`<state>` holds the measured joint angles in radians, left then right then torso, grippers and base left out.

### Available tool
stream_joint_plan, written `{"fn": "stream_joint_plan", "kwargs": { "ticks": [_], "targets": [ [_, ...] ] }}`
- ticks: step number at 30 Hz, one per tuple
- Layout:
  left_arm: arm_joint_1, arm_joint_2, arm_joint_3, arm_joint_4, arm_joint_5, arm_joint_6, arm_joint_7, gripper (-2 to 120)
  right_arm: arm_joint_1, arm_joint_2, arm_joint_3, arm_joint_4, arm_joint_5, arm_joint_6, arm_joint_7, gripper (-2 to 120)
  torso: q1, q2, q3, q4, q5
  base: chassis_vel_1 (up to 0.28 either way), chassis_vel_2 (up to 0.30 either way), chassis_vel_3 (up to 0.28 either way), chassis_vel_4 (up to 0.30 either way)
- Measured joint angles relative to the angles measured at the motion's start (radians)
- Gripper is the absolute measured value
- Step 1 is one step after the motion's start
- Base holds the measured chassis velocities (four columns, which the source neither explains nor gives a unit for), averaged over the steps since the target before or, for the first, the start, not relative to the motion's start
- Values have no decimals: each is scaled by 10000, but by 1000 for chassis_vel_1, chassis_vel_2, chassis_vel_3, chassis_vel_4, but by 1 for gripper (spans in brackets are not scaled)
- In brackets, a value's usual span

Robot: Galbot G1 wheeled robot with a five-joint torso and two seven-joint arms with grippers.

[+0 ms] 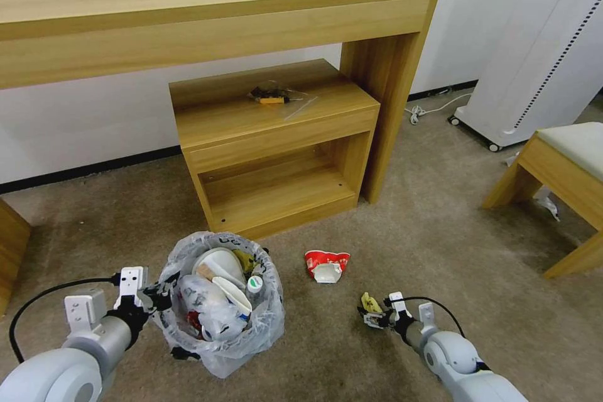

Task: Pick up the trash bin and place the garbage on the floor into it.

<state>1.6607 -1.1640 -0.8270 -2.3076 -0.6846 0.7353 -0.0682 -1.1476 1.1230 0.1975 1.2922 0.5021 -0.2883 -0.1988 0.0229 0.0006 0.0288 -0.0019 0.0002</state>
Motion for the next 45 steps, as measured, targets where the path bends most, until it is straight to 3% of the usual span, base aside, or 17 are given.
{"fn": "stream_joint_plan", "kwargs": {
  "ticks": [10, 20, 22, 28, 31, 32, 35, 36, 39, 40, 42, 43, 45],
  "targets": [
    [-15, 8, -76, -43, -45, 0, 47, 0, 205, 393, -117, -578, -147, 168, 139, 41, 0, 0, 0, -1, 1, 0, 0, 0, 0],
    [-38, 38, -53, -89, -41, 0, 68, 0, 7, 267, 75, -66, -400, 397, 608, 8, 0, 0, 0, -1, 4, 0, 0, 0, 0],
    [-23, 51, -52, -109, -42, 0, 41, 0, -114, -38, 191, 712, -373, 280, 943, 0, 0, 0, 0, -1, 2, 0, 0, 0, 0],
    [46, 43, -77, -111, -20, 0, -8, 0, -165, -765, 516, 2775, -195, 241, 1094, 0, 0, 0, 0, -1, 3, 0, 0, 0, 0],
    [82, 36, -108, -82, -5, 0, -15, 0, 189, -1593, 499, 5243, 432, -46, 755, 0, -2, 0, 0, -2, 0, 0, 0, 0, 0],
    [82, 36, -108, -82, -5, 0, -15, 0, 189, -1593, 499, 5243, 432, -46, 755, 0, -2, 0, 0, -2, 0, 0, 0, 0, 0],
    [5, 59, -80, 76, 18, 0, -34, 0, 1400, -2209, -420, 6915, 1472, -455, 751, 0, -2, 0, 0, 0, -1, 0, 0, 0, 0],
    [5, 59, -80, 76, 18, 0, -34, 0, 1400, -2209, -420, 6915, 1472, -455, 751, 0, -2, 0, 0, 0, -1, 0, 0, 0, 0],
    [-159, 66, 11, 266, 46, 0, -75, 0, 3208, -2319, -2098, 7840, 2781, -1032, 1330, 0, -2, 0, 0, -1, 0, 0, 0, 0, 0],
    [-159, 66, 11, 266, 46, 0, -75, 0, 3208, -2319, -2098, 7840, 2781, -1032, 1330, 0, -2, 0, 0, -1, 0, 0, 0, 0, 0],
    [-281, 34, 22, 441, 65, 0, -115, 0, 4882, -2006, -4001, 8170, 3505, -1317, 1870, 0, -1, 0, 1, 3, -3, 0, 0, 0, 0],
    [-281, 34, 22, 441, 65, 0, -115, 0, 4882, -2006, -4001, 8170, 3505, -1317, 1870, 0, -1, 0, 1, 3, -3, 0, 0, 0, 0],
    [-329, 45, 22, 531, 63, 0, -178, 0, 5719, -1626, -5363, 8196, 3989, -1448, 2317, 0, -1, 0, 1, 4, -3, 0, 0, 0, 0]
  ]
}}
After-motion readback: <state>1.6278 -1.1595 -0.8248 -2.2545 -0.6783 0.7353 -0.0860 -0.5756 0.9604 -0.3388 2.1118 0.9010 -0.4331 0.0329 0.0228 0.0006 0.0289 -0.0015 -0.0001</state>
